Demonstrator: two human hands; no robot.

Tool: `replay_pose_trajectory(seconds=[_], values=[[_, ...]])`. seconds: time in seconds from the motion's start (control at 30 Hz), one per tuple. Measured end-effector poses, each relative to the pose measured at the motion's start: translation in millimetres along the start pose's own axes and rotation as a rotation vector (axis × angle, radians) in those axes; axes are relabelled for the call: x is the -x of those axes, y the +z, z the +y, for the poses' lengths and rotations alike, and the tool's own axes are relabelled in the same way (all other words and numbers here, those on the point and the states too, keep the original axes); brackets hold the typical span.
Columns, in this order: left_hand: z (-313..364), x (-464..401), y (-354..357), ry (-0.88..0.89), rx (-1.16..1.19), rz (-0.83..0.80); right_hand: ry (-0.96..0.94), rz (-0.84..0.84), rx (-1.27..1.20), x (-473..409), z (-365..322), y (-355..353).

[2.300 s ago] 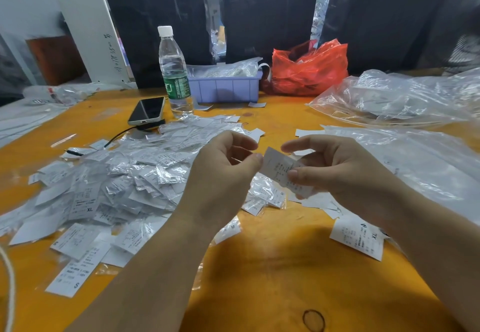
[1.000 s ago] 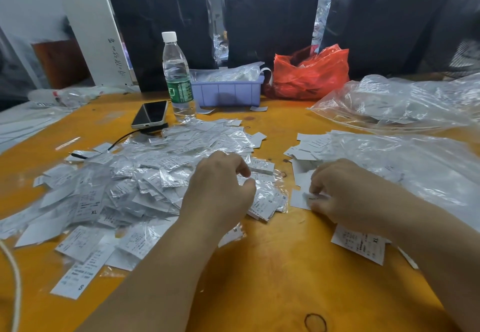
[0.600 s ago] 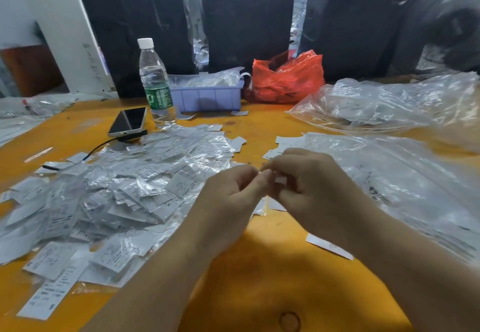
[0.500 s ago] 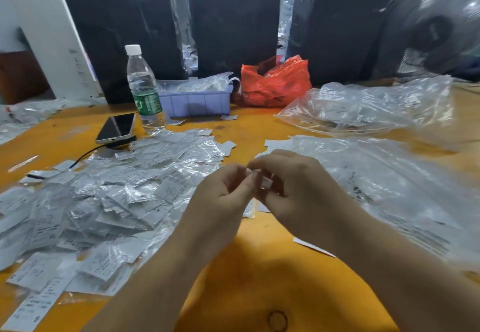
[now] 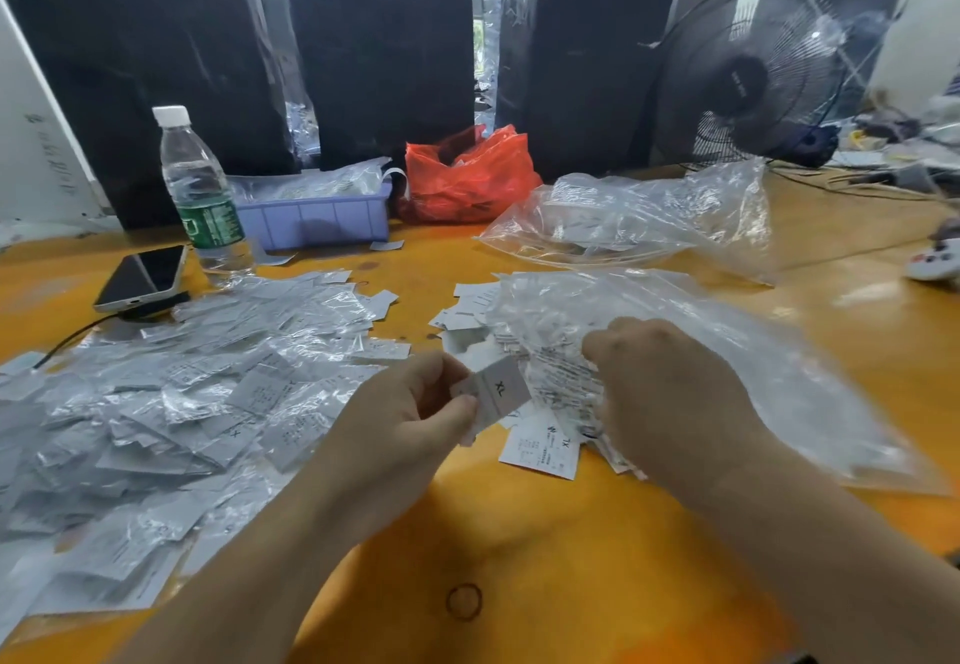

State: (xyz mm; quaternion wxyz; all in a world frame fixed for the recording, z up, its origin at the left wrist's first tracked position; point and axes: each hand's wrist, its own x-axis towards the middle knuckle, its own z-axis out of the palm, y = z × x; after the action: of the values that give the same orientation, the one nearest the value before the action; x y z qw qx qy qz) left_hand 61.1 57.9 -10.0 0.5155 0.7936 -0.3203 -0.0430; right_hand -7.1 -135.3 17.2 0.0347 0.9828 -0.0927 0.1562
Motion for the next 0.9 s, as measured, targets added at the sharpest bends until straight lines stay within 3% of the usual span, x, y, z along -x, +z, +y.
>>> replay_pose_trajectory(seconds=[0.13,0.23,0.63,0.9], values=[[0.1,2.7,4.9,0.010,-0.087,-0.046,0.095,-0.240,0.061,-1.3,0.9,9.4],[-0.9,2.8,8.0,0.027,-0.118,-0.075,0.154,-0.320,0.087,-2.0,0.2,14.4],[-3.5,2.1,10.3,0.047,-0.136,-0.116,0.142,-0.122,-0.045,-0.1,1.5,16.6],[-1.7,2.6,8.8,0.046,-0.136,-0.095,0.192,-0.304,0.051,-5.8,1.7,18.4]])
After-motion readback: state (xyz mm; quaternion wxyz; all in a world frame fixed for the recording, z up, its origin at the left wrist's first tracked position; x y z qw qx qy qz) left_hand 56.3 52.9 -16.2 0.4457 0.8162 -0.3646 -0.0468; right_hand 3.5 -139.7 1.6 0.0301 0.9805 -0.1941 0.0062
